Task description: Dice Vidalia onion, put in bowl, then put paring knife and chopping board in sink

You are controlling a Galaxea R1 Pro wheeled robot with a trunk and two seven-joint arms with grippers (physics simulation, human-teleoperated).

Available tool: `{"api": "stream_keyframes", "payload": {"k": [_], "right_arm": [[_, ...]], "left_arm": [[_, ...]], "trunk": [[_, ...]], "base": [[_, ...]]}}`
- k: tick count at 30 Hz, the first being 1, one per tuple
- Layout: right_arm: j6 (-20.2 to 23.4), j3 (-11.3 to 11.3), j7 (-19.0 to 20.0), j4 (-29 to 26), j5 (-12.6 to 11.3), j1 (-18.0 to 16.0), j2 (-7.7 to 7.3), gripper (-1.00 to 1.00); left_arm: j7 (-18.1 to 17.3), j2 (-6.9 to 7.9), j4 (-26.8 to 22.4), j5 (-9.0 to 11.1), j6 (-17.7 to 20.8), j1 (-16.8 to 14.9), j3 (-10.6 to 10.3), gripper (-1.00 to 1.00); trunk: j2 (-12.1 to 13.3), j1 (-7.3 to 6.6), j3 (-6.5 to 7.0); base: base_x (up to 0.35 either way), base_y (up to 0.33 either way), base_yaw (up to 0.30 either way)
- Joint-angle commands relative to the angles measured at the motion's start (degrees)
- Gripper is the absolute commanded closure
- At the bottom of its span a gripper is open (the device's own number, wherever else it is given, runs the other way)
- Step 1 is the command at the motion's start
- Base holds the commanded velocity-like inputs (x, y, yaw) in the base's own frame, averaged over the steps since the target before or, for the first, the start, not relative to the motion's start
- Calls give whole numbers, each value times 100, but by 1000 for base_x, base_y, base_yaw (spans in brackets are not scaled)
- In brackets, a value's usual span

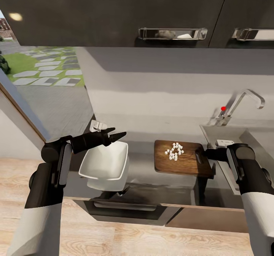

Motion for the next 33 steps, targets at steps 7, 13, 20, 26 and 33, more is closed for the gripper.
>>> {"api": "stream_keyframes", "payload": {"k": [7, 13, 20, 26, 33], "right_arm": [[20, -5, 57, -4, 60, -5, 0, -100], [20, 3, 57, -4, 60, -5, 0, -100], [20, 4, 57, -4, 60, -5, 0, -100], [20, 4, 57, -4, 60, -5, 0, -100], [20, 4, 57, -4, 60, -5, 0, -100]], "left_arm": [[-15, -5, -1, 16, 52, -6, 10, -100], [-15, -5, -1, 16, 52, -6, 8, -100], [-15, -5, -1, 16, 52, -6, 8, -100], [-15, -5, -1, 16, 52, -6, 8, -100], [-15, -5, -1, 16, 52, -6, 8, -100]], "trunk": [[-11, 3, -20], [-11, 3, -44], [-11, 3, -74], [-11, 3, -90], [-11, 3, -117]], "base": [[0, 0, 0], [0, 0, 0], [0, 0, 0], [0, 0, 0], [0, 0, 0]]}}
